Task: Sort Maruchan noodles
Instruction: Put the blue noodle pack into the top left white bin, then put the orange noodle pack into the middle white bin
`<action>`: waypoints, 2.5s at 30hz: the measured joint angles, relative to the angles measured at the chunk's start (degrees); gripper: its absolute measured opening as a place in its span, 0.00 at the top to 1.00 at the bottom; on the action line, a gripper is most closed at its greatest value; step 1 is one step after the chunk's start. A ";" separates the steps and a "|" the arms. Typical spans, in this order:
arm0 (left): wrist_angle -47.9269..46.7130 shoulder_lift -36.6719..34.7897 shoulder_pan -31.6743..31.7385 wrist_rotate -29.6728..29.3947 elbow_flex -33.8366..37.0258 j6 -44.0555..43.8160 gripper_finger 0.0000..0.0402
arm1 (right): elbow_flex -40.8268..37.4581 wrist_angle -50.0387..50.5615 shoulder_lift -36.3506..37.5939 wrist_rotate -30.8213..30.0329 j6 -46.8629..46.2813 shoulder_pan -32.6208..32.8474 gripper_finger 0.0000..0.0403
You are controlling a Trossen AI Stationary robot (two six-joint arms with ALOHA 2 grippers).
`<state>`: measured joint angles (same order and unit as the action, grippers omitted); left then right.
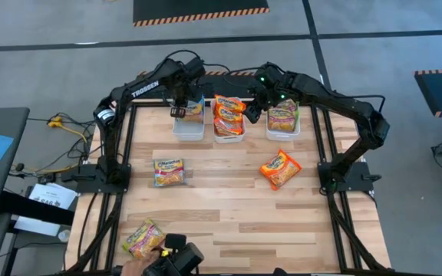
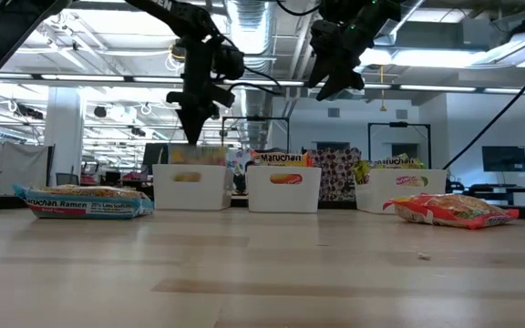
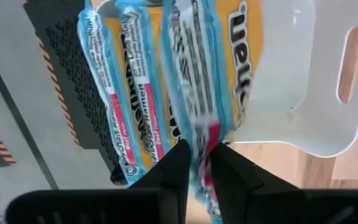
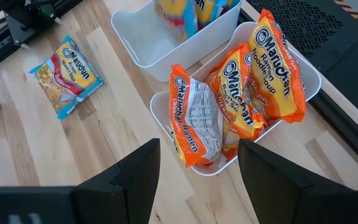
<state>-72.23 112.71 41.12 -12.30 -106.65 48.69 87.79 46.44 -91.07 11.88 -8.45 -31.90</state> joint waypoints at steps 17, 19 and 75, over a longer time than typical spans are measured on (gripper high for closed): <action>-0.62 -0.02 -1.33 -3.81 -2.69 -12.37 0.70 | 0.00 -0.09 0.00 0.00 -0.04 0.00 0.41; -1.56 -0.02 -1.80 -2.58 -4.82 -14.50 0.71 | 0.00 0.08 0.00 0.05 -0.07 0.00 0.41; 26.25 -43.74 -34.01 38.18 39.87 -59.21 0.72 | -25.62 23.18 8.44 3.15 -6.98 25.07 0.41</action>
<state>-45.98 68.97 7.11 25.88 -66.78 -10.52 62.17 69.62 -82.63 15.02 -15.42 -6.83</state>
